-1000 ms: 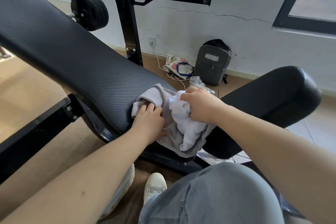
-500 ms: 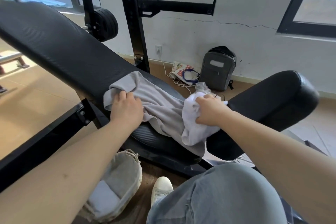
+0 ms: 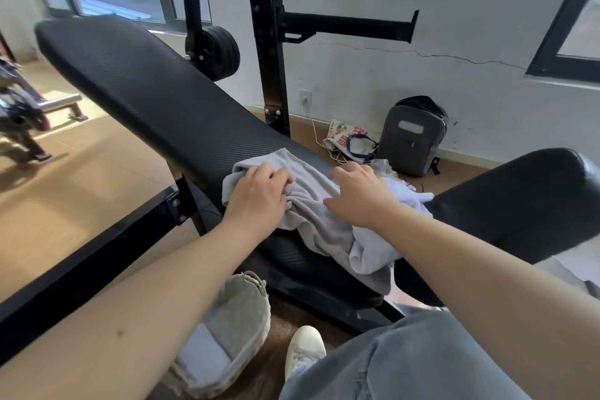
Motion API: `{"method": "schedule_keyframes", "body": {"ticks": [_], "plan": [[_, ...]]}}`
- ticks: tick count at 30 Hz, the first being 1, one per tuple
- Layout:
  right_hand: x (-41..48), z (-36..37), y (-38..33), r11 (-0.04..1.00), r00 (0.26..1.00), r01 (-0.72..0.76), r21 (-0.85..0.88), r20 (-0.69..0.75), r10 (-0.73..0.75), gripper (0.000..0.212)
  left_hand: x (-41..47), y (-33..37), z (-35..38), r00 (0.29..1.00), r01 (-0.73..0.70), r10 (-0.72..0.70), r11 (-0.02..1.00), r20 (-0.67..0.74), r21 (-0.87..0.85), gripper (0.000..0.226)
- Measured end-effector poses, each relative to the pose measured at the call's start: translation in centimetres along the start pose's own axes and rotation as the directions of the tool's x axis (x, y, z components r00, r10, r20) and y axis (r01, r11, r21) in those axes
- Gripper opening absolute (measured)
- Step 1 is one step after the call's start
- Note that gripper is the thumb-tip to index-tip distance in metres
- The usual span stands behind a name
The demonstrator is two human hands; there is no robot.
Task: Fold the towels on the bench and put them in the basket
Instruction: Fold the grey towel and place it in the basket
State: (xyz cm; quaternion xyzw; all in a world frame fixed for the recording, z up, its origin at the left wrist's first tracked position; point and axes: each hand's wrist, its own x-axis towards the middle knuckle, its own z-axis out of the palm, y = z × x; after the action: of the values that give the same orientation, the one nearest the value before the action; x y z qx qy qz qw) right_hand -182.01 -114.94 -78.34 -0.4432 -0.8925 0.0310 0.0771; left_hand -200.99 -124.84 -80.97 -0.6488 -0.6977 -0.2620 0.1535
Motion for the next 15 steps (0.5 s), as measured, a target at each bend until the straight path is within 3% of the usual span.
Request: {"method": "schedule_keyframes", "body": {"ticks": [5,7,12,15], "plan": [[0.9,0.3,-3.7,0.961,0.985,0.173,0.214,-0.024,-0.171,0.083,-0.5,-0.2,-1.6,1.0,0.004,-0.004,0.991,0.001,-0.135,0.039],[0.8,-0.1,-5.4,0.922,0.978,0.208,0.326,-0.056,-0.201,0.083,-0.8,-0.1,-2.2,1.0,-0.006,0.012,0.976,0.026,-0.22,0.044],[0.1,-1.0,-7.5,0.897,0.984,0.176,0.406,-0.11,-0.144,0.035,-1.5,-0.1,-3.6,0.995,0.083,-0.103,0.89,-0.019,-0.448,0.038],[-0.5,-1.6,-7.7,0.884,0.98,0.179,0.431,-0.158,-0.121,0.026,-2.1,-0.4,-4.8,0.988,0.148,-0.15,0.848,0.037,-0.508,0.051]]}}
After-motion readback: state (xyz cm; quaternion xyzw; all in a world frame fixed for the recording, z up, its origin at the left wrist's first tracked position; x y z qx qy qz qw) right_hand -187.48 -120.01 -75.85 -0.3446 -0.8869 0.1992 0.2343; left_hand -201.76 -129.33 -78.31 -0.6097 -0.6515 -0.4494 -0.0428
